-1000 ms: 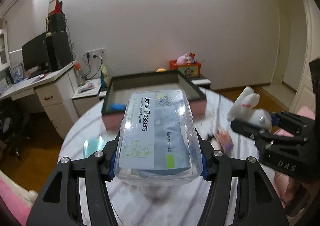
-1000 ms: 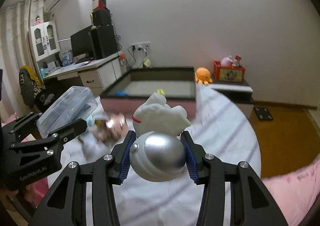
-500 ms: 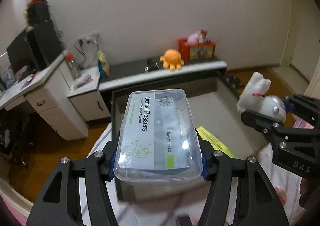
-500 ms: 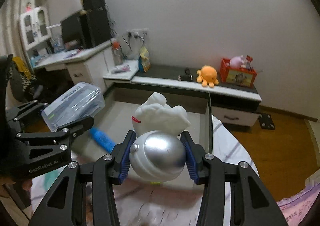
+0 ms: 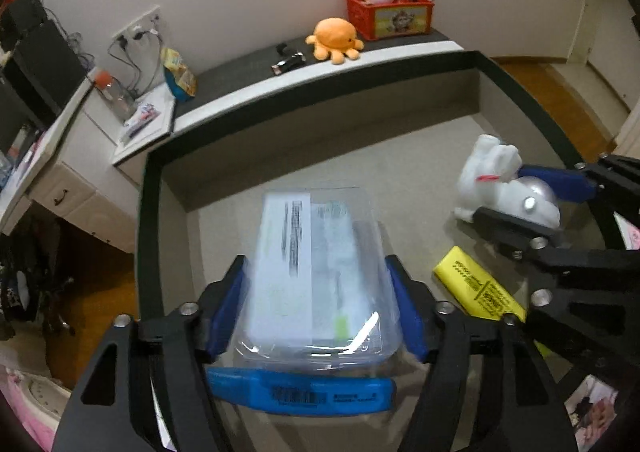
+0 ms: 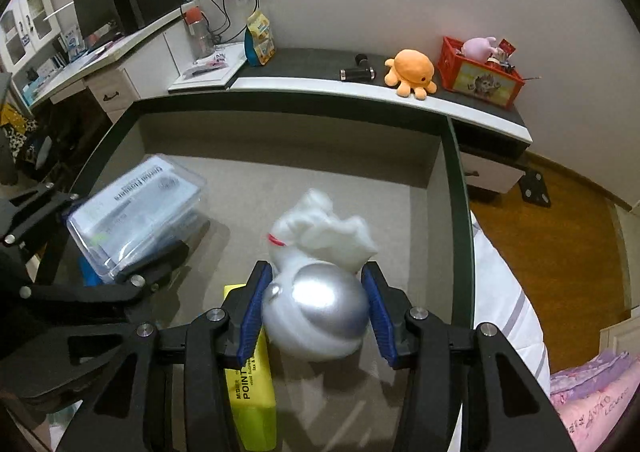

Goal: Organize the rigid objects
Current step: 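Carry both items into the pink box and open both tools, then withdraw both tools back over the bed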

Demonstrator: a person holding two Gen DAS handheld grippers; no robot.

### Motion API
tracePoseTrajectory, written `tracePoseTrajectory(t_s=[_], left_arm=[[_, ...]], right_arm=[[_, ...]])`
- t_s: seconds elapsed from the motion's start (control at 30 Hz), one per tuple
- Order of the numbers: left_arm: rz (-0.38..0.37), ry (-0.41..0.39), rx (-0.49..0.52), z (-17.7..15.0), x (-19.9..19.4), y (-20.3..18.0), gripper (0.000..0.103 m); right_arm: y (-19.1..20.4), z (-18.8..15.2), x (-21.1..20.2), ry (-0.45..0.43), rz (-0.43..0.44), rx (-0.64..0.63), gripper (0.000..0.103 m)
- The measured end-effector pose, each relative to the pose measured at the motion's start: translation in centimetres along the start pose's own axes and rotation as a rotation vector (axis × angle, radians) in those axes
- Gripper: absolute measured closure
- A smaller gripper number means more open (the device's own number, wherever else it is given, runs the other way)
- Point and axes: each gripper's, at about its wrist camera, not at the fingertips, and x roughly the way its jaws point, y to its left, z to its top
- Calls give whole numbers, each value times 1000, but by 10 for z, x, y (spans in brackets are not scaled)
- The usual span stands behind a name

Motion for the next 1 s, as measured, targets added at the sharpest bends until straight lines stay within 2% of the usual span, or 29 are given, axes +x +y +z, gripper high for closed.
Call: tracePoseTrajectory(t_s=[0.1,0.13,0.17,0.3,0.43,0.5,0.57,0.83,1.0], left_arm=[[30,-29,-11,-5,-14,5,15],[30,-54,-15,-8,-25,7,10],[37,-71,-18,-10,-32,9,7],[89,-221,-59,-34,-97,17,0],[120,-376,-102,-74,-162,21,0],[130,-430,-124,-101,-189,20,0],[147,-496,-143,-125,-216,17,0],[111,-648,-199,-214,-292,-11,0],[176,-734,-230,-261,-323,-28,0]], right_arm=[[-3,1,-13,-41,-4,23,32],[-3,1,-18,-57,4,33,19],[-4,0,-26,-79,9,41,19],[1,-16,-73,-187,43,36,19],[10,-42,-123,-291,64,16,19],[17,-63,-151,-351,60,3,12],[20,-84,-176,-414,58,-2,0],[41,-176,-256,-601,37,-4,0],[56,-225,-285,-689,-13,-2,0]])
